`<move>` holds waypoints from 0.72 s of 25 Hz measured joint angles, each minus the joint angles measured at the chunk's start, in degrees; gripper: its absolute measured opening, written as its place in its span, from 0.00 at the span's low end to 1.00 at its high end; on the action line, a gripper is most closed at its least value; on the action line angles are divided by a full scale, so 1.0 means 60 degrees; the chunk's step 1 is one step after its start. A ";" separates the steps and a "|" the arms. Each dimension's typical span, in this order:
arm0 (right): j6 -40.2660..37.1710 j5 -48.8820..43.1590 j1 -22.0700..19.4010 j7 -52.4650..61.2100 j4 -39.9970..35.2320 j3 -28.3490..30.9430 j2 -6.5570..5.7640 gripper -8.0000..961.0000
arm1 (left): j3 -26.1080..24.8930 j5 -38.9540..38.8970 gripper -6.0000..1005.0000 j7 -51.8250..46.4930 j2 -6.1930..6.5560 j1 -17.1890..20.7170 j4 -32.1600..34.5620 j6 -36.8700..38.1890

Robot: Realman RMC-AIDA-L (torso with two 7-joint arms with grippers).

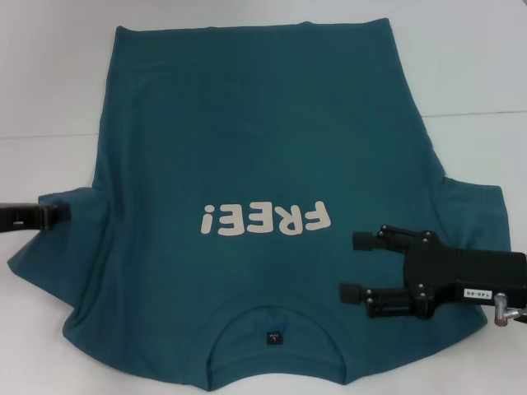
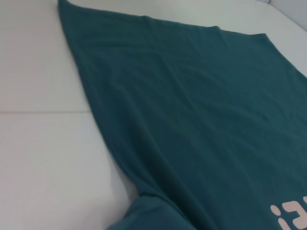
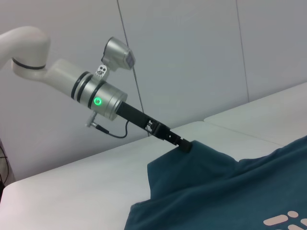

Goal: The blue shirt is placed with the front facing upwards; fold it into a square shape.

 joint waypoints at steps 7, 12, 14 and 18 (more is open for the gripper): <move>-0.0008 0.0001 -0.0016 0.0002 -0.0005 0.0000 0.0006 0.98 | 0.0246 0.0587 0.01 -0.0540 0.0038 -0.0226 0.0801 0.0457; -0.0008 0.0000 -0.0018 0.0002 -0.0005 0.0005 0.0007 0.98 | 0.0531 0.0968 0.01 -0.0966 -0.0005 -0.0349 0.1272 0.0671; -0.0009 0.0000 -0.0017 0.0002 -0.0005 0.0010 0.0007 0.98 | 0.0667 0.1048 0.01 -0.1113 -0.0011 -0.0368 0.1473 0.0753; -0.0008 -0.0001 -0.0022 0.0002 -0.0005 0.0035 0.0007 0.98 | 0.0733 0.1418 0.01 -0.1355 0.0003 -0.0459 0.1799 0.0901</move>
